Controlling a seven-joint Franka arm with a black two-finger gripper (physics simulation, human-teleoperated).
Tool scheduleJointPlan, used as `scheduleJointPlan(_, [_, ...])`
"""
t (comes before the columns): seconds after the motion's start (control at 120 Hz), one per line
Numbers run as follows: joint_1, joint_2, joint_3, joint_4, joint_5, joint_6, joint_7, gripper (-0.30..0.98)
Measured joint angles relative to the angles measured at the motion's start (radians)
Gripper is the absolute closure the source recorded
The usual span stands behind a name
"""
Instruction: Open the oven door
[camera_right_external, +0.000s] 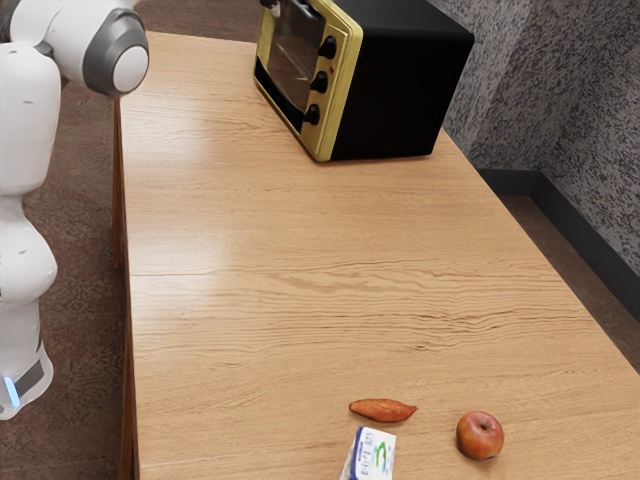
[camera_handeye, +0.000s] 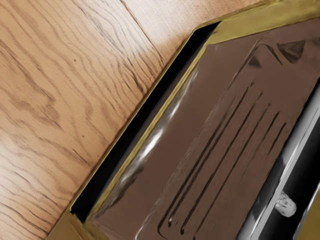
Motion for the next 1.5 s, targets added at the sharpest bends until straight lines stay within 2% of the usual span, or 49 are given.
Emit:
scheduleJointPlan(0.133, [0.040, 0.049, -0.009, 0.015, -0.031, 0.053, 0.022, 0.00])
scheduleJointPlan(0.375, [0.172, 0.096, -0.123, 0.063, -0.052, 0.120, 0.065, 0.00])
scheduleJointPlan(1.5, [0.204, 0.129, -0.143, 0.023, -0.066, 0.187, 0.199, 0.00])
